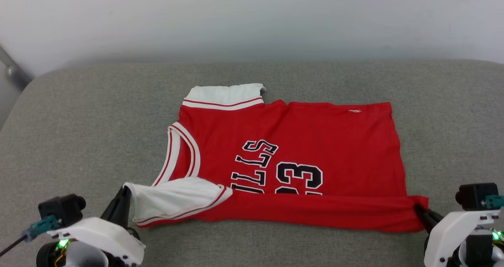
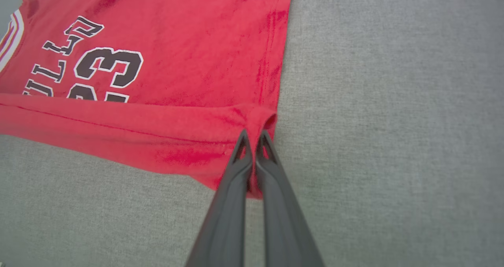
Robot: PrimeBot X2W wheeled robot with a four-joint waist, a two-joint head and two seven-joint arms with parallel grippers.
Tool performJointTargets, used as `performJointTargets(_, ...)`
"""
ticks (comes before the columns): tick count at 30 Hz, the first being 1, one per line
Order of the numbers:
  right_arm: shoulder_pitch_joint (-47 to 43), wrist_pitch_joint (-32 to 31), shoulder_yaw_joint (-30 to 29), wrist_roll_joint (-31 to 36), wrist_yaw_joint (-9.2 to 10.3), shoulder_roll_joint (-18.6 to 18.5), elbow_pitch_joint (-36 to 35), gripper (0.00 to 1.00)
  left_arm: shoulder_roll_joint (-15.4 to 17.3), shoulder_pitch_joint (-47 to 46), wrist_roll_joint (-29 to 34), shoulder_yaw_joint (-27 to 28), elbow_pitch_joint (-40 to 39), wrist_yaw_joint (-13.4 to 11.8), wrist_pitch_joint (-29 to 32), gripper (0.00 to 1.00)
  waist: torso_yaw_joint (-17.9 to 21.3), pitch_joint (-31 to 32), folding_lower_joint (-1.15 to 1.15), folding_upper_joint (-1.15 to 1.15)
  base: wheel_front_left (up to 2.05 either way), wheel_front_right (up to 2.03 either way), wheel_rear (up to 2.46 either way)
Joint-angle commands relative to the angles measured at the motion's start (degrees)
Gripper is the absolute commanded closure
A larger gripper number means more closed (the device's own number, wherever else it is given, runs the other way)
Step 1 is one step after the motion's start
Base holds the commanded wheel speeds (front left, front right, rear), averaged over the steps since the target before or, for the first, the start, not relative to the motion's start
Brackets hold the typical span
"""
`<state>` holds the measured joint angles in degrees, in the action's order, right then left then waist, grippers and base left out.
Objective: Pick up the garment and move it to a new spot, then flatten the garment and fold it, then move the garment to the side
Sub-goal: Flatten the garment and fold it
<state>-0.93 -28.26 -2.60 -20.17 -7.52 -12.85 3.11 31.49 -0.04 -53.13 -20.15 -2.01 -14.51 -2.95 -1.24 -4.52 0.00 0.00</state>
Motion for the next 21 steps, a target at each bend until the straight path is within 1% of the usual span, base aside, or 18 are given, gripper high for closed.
performJointTargets(1,1.94,0.35,0.01,0.1,0.06,0.07,0.85,1.0,-0.63,-2.41,0.14,-0.24,1.11,0.83,-0.14,1.0,-0.37,-1.93,0.0,0.0,0.0,0.0,0.0)
performJointTargets(6,7.67,1.23,1.16,0.34,0.06,-0.58,4.09,1.0,-2.28,-9.54,0.43,-1.17,6.83,3.93,-0.19,1.0,-0.22,-5.94,0.0,0.0,0.0,0.0,0.0)
performJointTargets(7,7.67,1.23,1.16,0.34,0.06,-0.58,4.09,1.0,-2.28,-9.54,0.43,-1.17,6.83,3.93,-0.19,1.0,-0.22,-5.94,0.0,0.0,0.0,0.0,0.0)
performJointTargets(15,14.69,4.54,4.66,0.65,0.05,-1.95,10.12,1.0,-4.68,-15.68,-0.86,-2.99,16.76,8.28,1.16,1.0,-0.16,-9.25,0.0,0.0,0.0,0.0,0.0)
performJointTargets(16,15.19,5.4,4.92,0.83,0.05,-2.31,11.07,0.95,-5.02,-16.12,-1.2,-3.39,17.84,8.98,1.5,1.0,-0.21,-9.41,0.0,0.0,0.0,0.0,0.0)
performJointTargets(17,15.54,6.43,5.29,1.26,0.06,-2.65,11.87,0.73,-5.34,-16.63,-1.03,-3.75,19.0,9.57,1.58,0.7,-0.3,-9.49,0.0,0.0,0.0,0.0,0.0)
performJointTargets(18,15.76,7.25,5.63,1.38,0.05,-2.5,12.76,0.39,-5.66,-17.04,-1.02,-4.21,20.12,10.19,1.75,0.51,-0.38,-9.47,0.0,0.0,0.0,0.0,0.0)
performJointTargets(19,15.84,7.86,5.84,1.57,0.05,-2.46,13.75,0.0,-6.1,-17.3,-1.35,-4.53,21.07,10.7,1.98,0.0,-0.45,-9.38,0.0,0.0,0.0,0.0,0.0)
performJointTargets(21,16.13,9.48,6.25,1.7,0.06,-2.69,15.05,0.0,-6.64,-17.93,-1.69,-4.73,22.91,11.58,1.9,0.0,-0.57,-9.01,0.0,0.0,0.0,0.0,0.0)
